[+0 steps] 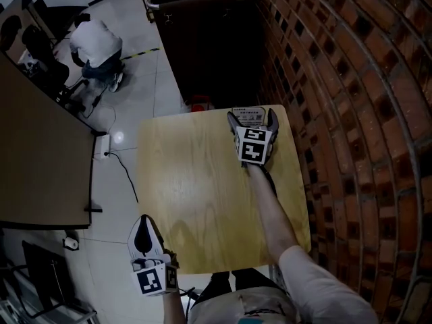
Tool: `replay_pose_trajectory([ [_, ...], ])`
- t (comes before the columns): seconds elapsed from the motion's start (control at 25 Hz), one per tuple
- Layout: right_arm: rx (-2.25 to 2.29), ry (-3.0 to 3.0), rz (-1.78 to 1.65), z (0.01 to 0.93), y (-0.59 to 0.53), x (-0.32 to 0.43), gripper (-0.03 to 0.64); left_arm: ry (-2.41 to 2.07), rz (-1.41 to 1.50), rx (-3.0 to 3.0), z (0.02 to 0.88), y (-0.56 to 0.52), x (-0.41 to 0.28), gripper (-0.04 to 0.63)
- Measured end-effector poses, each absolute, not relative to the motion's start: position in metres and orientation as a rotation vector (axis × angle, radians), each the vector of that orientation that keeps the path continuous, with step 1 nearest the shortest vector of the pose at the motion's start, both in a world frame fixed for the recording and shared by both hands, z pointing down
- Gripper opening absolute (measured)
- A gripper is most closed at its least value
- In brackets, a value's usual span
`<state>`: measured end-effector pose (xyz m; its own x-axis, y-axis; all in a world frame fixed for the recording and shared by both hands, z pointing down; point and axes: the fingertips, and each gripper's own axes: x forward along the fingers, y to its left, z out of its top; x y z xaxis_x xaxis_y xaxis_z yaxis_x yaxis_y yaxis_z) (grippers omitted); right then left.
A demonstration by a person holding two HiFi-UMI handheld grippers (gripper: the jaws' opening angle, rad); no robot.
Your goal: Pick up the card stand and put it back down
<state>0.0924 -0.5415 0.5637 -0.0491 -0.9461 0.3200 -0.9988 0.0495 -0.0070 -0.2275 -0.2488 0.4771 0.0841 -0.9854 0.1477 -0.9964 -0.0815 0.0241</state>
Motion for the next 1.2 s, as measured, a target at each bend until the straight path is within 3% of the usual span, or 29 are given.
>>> replay_pose_trajectory([
  [0.36, 2.031, -2.126, 0.351, 0.544, -0.520, 0.100, 0.538, -2.024, 0.111, 2.254, 0.472, -0.241, -0.222, 0.005],
  [0.4, 2.042, -2.136, 0.354, 0.538, -0.516, 0.102, 0.513, -2.022, 0.104, 2.258, 0.470, -0.240, -0.222, 0.005],
  [0.6, 1.986, -2.171, 0.191, 0.499, -0.487, 0.101, 0.334, -2.016, 0.062, 2.296, 0.457, -0.231, -0.216, 0.005],
  [0.68, 1.916, -2.213, 0.105, 0.482, -0.470, 0.094, 0.092, -2.014, 0.043, 2.315, 0.451, -0.226, -0.213, 0.005],
  [0.72, 1.888, -2.256, 0.086, 0.473, -0.460, 0.090, 0.003, -2.014, 0.032, 2.324, 0.448, -0.223, -0.212, 0.005],
  [1.2, 1.842, -2.706, 0.143, 0.383, -0.219, 0.060, 0.000, -1.949, -0.150, 2.487, 0.399, -0.182, -0.182, 0.005],
])
